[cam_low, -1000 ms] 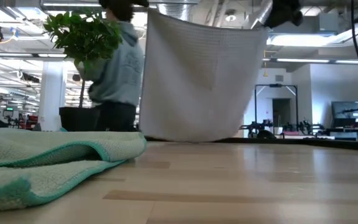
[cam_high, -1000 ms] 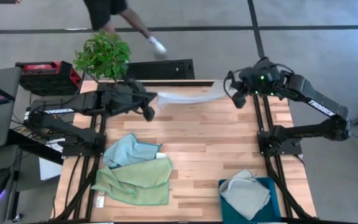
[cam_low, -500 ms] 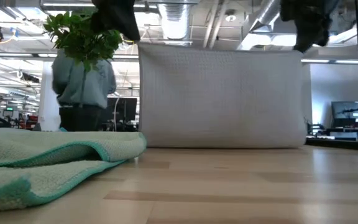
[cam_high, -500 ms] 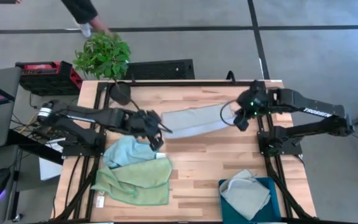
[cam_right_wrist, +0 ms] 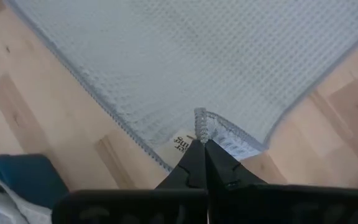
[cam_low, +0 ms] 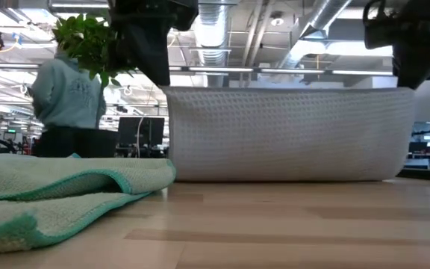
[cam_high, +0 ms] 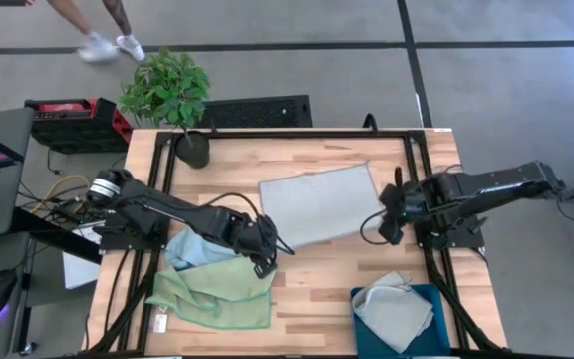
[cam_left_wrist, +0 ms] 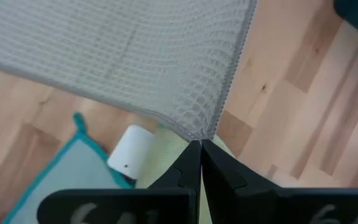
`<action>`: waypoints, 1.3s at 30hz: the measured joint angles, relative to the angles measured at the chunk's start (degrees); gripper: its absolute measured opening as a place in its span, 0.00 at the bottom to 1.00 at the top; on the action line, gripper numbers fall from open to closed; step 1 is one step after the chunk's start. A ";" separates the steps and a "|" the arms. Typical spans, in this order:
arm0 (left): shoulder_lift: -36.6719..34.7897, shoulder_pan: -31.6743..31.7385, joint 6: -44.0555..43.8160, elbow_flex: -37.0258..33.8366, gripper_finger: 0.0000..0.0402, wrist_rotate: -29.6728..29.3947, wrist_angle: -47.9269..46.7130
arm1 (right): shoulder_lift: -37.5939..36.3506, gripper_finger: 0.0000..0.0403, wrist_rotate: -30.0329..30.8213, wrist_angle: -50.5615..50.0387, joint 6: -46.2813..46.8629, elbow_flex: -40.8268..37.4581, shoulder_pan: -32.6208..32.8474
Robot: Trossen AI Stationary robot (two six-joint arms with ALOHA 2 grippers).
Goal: Fold microfiber towels
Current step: Fold the gray microfiber towel
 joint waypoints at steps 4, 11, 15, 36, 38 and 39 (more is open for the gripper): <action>0.18 0.05 -1.86 0.00 0.00 -1.05 1.26 | 0.07 0.01 2.40 -0.02 1.07 -1.25 1.04; 0.37 2.64 -5.03 0.00 0.00 -3.78 0.20 | 0.11 0.01 9.60 -0.12 -1.56 -1.74 -3.14; 1.18 4.61 -4.65 -0.07 0.00 -4.66 0.08 | 1.27 0.01 13.71 0.25 -3.76 -1.73 -7.17; 4.77 16.92 -3.20 -0.04 0.00 -15.34 -6.86 | 18.86 0.01 17.77 17.95 -22.65 -1.68 -29.83; 4.77 18.16 -3.09 -0.04 0.00 -15.32 -6.93 | 20.58 0.01 18.17 19.81 -23.08 -1.65 -31.37; 4.77 18.80 -3.05 -0.04 0.00 -15.25 -6.92 | 21.18 0.01 18.15 20.40 -23.50 -1.65 -32.04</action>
